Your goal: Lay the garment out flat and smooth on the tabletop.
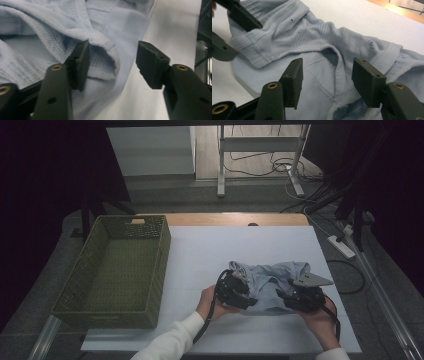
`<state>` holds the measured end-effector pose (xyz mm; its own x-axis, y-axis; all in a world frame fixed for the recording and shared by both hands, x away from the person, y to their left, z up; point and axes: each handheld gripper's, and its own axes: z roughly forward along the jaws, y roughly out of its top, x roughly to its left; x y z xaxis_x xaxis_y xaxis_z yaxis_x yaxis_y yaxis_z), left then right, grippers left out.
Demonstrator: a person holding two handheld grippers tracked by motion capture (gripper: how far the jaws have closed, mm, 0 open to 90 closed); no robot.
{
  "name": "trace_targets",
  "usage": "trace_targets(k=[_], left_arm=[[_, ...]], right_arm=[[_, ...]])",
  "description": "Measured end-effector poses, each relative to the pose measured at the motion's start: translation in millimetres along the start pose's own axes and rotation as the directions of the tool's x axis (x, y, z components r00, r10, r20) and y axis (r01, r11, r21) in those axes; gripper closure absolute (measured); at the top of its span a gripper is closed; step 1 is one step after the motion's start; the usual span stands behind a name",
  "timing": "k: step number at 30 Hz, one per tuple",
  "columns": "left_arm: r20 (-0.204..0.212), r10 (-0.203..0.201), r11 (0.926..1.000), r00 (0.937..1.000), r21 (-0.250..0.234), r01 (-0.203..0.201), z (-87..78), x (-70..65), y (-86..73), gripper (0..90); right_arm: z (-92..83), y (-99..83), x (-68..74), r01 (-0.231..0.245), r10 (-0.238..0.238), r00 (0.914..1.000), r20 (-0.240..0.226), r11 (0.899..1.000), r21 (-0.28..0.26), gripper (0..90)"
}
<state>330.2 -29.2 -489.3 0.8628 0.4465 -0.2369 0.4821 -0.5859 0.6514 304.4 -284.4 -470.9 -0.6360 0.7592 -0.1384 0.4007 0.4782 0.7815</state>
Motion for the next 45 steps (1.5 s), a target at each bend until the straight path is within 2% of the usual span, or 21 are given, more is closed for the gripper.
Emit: trace_targets(k=[2, 5, 7, 9, 11, 17, 21, 25, 31, 36, 42, 45], left_arm=[[-0.001, -0.005, 0.9999, 1.0000, 0.016, 0.005, 4.2, 0.3, -0.9, 53.0], [-0.009, 0.013, 0.9986, 0.9999, 0.052, -0.012, 11.1, -1.1, -2.5, 62.4], [-0.018, 0.023, 0.9973, 0.9996, 0.070, -0.022, 14.4, -2.0, -3.3, 71.8], [-0.013, 0.023, 0.9977, 0.9996, 0.064, -0.022, 14.2, -2.1, -4.5, 80.8], [-0.010, 0.009, 0.9992, 0.9999, 0.039, -0.008, 10.8, -2.3, -5.6, 84.6], [0.003, -0.022, 0.9984, 0.9998, -0.052, 0.022, -15.3, 4.0, -9.6, 85.5], [0.009, -0.052, 0.9928, 0.9986, -0.107, 0.053, -33.7, 10.4, -13.9, 85.4], [0.019, -0.075, 0.9868, 0.9970, -0.142, 0.077, -46.6, 16.0, -18.3, 85.4], [0.019, -0.081, 0.9818, 0.9965, -0.170, 0.084, -56.4, 18.3, -20.7, 85.4], [0.021, -0.084, 0.9797, 0.9962, -0.181, 0.087, -58.4, 18.5, -20.7, 85.4], [0.023, -0.086, 0.9794, 0.9960, -0.181, 0.089, -59.4, 18.8, -21.3, 85.4], [0.025, -0.088, 0.9788, 0.9958, -0.183, 0.091, -60.4, 19.4, -21.8, 85.4]], right_arm=[[-1.6, 0.4, -1.0, -0.008, 0.008, 1.0000, 0.003, 1.000, -0.006, 42.9], [-4.4, 0.2, -3.6, -0.016, 0.016, 0.9998, 0.010, 1.000, -0.015, 42.9], [-6.5, 0.0, -5.6, -0.024, 0.025, 0.9996, 0.016, 0.999, -0.023, 42.9], [-8.7, -0.4, -7.9, -0.031, 0.031, 0.9993, 0.020, 0.999, -0.029, 42.9], [-11.3, -0.8, -10.5, -0.041, 0.042, 0.9989, 0.020, 0.998, -0.039, 42.9], [-22.2, -1.4, -19.9, -0.068, 0.071, 0.9969, 0.034, 0.995, -0.073, 43.0], [-30.2, -1.5, -24.6, -0.073, 0.077, 0.9960, 0.044, 0.993, -0.089, 43.0], [-35.5, -2.4, -24.0, -0.068, 0.071, 0.9971, 0.029, 0.994, -0.090, 43.1], [-38.0, -15.4, -12.5, 0.008, -0.008, 1.0000, 0.004, 0.999, -0.031, 43.0], [-32.7, -25.1, -10.1, 0.019, -0.018, 0.9997, -0.016, 1.000, 0.011, 42.1], [-17.3, -33.1, -9.8, 0.034, -0.033, 0.9994, -0.015, 0.997, 0.069, 42.2], [-10.0, -34.5, -8.3, 0.045, -0.046, 0.9989, 0.010, 0.995, 0.092, 51.6]])
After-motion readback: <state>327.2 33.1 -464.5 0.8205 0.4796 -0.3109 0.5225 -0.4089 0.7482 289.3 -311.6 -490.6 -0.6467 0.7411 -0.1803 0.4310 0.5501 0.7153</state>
